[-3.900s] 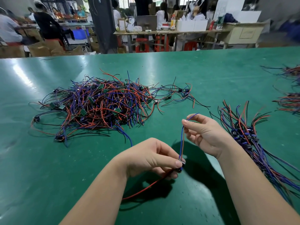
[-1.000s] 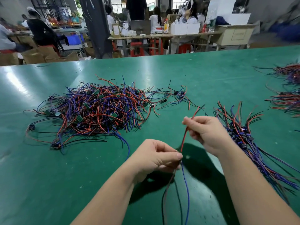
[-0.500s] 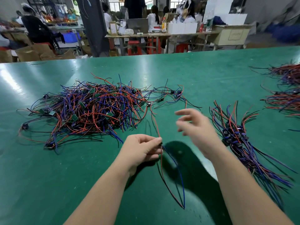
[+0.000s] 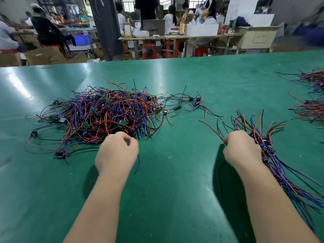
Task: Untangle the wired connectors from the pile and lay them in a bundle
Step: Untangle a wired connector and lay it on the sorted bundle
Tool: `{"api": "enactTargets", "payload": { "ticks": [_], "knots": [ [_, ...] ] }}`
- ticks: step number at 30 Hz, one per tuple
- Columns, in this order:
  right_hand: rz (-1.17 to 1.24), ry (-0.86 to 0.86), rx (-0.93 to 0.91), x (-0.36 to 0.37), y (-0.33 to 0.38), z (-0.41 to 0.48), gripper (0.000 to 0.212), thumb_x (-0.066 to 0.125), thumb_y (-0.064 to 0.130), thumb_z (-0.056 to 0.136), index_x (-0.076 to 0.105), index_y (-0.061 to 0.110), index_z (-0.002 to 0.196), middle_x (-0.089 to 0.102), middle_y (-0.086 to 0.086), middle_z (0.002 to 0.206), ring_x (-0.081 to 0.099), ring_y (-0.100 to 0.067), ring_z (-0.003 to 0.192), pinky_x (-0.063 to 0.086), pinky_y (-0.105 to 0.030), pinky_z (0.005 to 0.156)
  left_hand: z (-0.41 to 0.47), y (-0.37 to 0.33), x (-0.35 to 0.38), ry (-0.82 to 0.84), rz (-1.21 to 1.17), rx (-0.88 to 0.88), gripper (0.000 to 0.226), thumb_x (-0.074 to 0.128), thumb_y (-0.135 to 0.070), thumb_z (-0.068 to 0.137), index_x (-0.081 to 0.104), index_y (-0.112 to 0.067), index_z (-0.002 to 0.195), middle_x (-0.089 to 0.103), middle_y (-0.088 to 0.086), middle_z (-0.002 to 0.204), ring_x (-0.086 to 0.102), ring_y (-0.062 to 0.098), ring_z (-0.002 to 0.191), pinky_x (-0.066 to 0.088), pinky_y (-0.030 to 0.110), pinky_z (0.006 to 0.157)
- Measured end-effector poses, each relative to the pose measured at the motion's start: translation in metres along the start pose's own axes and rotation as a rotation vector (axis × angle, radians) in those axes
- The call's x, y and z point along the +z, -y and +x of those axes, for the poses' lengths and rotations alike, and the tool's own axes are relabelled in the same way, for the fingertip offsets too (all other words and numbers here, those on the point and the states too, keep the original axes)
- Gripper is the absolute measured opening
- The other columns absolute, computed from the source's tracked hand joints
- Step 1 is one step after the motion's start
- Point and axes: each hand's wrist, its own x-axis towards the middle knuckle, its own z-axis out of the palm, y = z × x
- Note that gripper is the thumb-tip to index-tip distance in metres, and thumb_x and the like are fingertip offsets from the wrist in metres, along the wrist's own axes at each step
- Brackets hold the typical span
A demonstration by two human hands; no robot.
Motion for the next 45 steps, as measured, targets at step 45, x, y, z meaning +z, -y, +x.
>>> {"api": "enactTargets", "payload": {
  "ticks": [45],
  "knots": [
    [0.85,0.32,-0.311,0.012,0.045,-0.035,0.025,0.056,0.008,0.084,0.069,0.028,0.079,0.071,0.003,0.072,0.06,-0.002,0.052,0.039,-0.01,0.048,0.001,0.006,0.005,0.244,0.13,0.01,0.035,0.076,-0.044,0.077,0.057,-0.017,0.086,0.066,0.006,0.088,0.057,0.025,0.079,0.048,0.03,0.07]
  ]
}}
